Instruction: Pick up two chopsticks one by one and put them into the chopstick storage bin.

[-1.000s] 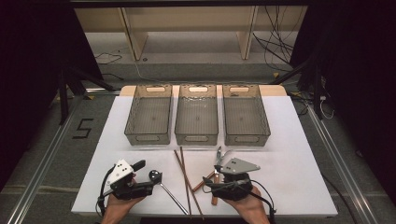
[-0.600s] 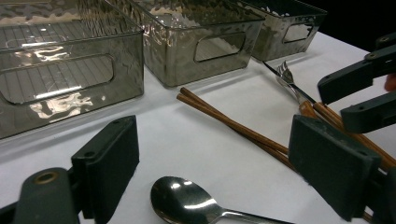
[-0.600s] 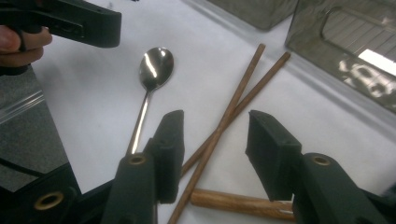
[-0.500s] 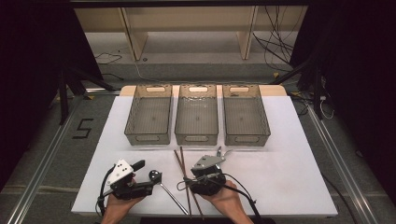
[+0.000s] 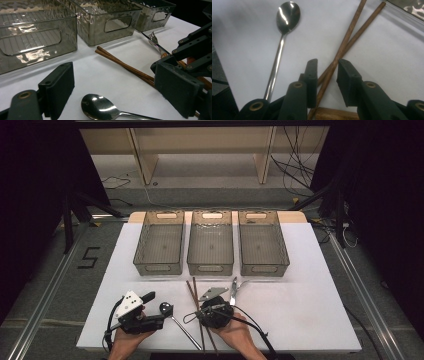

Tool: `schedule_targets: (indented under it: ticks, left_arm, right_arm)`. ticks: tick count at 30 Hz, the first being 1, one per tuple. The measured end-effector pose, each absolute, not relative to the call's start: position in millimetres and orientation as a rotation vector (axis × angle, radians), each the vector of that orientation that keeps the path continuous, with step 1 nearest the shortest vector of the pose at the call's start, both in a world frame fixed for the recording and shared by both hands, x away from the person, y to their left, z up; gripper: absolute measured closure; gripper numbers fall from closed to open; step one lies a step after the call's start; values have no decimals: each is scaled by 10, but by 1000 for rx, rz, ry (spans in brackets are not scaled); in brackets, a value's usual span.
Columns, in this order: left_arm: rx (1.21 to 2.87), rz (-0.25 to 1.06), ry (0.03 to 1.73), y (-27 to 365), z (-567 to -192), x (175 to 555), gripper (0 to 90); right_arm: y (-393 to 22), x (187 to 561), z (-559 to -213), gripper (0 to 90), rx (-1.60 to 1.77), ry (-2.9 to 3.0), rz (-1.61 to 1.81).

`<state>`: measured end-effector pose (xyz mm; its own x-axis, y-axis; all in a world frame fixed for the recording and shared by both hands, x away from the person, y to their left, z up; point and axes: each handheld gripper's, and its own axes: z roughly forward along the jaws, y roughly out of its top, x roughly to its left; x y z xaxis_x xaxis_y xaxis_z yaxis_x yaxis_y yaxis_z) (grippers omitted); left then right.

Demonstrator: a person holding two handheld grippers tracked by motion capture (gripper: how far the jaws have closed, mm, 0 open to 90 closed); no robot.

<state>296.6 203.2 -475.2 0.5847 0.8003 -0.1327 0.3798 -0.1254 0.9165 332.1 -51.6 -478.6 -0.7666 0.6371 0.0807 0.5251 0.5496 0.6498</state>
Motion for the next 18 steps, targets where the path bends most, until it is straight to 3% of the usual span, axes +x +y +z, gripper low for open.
schedule_targets:
  ticks: [18]
  left_arm:
    - [1736, 484, 982, 2029, -4757, 2970, 162]
  right_arm:
    - [-522, 3371, -4848, 766, 1086, 2642, 1038]
